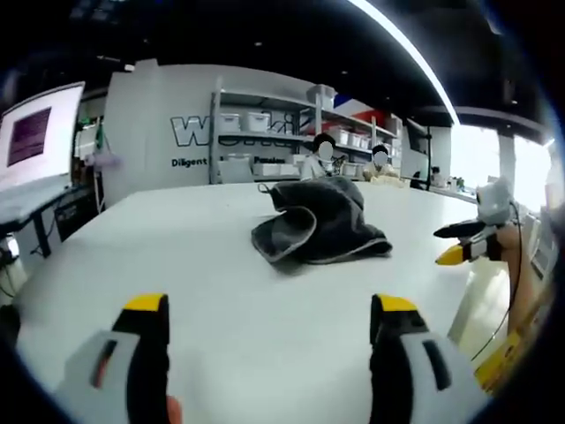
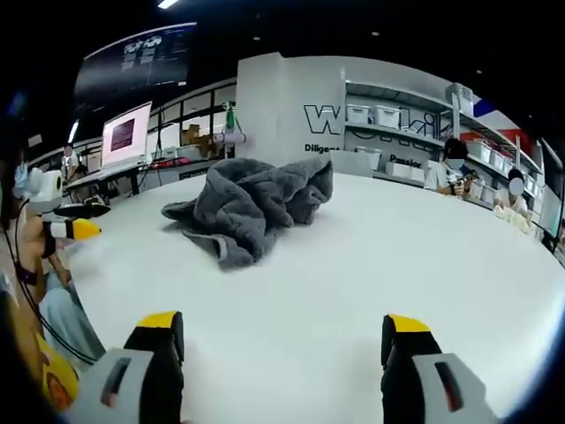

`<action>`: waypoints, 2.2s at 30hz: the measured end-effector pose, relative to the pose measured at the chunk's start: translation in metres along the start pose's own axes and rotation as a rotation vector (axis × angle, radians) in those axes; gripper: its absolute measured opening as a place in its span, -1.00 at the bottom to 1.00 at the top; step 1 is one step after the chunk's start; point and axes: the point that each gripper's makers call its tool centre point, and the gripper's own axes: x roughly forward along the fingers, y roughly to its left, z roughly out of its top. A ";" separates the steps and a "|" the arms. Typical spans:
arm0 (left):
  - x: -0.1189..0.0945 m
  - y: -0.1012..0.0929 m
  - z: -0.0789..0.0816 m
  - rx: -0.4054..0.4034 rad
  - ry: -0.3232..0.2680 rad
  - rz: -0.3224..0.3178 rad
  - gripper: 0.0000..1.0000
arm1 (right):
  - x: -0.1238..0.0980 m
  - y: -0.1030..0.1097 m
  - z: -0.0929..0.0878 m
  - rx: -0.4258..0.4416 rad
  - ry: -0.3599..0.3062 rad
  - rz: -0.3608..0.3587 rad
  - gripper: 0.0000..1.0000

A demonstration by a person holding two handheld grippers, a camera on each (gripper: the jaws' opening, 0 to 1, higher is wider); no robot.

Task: Fold the towel on the table until its edges align and the towel forms a compact rectangular stack.

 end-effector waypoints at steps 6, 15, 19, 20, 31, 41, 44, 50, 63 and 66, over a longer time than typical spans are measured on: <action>0.000 0.001 -0.001 -0.001 0.001 0.001 0.99 | 0.002 0.002 0.001 -0.003 0.001 0.005 0.93; -0.001 0.004 -0.003 -0.007 0.004 0.007 0.99 | 0.007 0.000 0.013 -0.032 -0.006 0.007 0.93; -0.001 0.005 -0.003 -0.009 0.005 0.011 0.99 | 0.012 -0.004 0.019 -0.046 -0.006 0.011 0.93; -0.001 0.005 -0.003 -0.009 0.005 0.011 0.99 | 0.015 -0.004 0.021 -0.050 -0.004 0.016 0.93; -0.001 0.003 -0.003 -0.010 0.004 0.013 0.99 | 0.043 0.005 0.053 -0.219 0.003 0.092 0.92; -0.006 -0.001 -0.001 -0.010 -0.004 0.012 0.99 | 0.061 0.044 0.072 -0.422 -0.013 0.162 0.76; -0.007 -0.001 -0.001 -0.008 -0.006 0.011 0.99 | 0.069 0.066 0.071 -0.474 -0.017 0.208 0.67; -0.011 0.000 0.000 -0.011 -0.014 0.012 0.99 | 0.084 0.097 0.072 -0.552 -0.012 0.257 0.44; -0.015 0.013 -0.005 -0.037 -0.024 0.019 0.99 | 0.117 0.167 0.064 -0.710 0.031 0.450 -0.39; -0.016 0.016 -0.007 -0.042 -0.026 0.022 0.99 | 0.127 0.171 0.067 -0.709 0.045 0.456 -0.40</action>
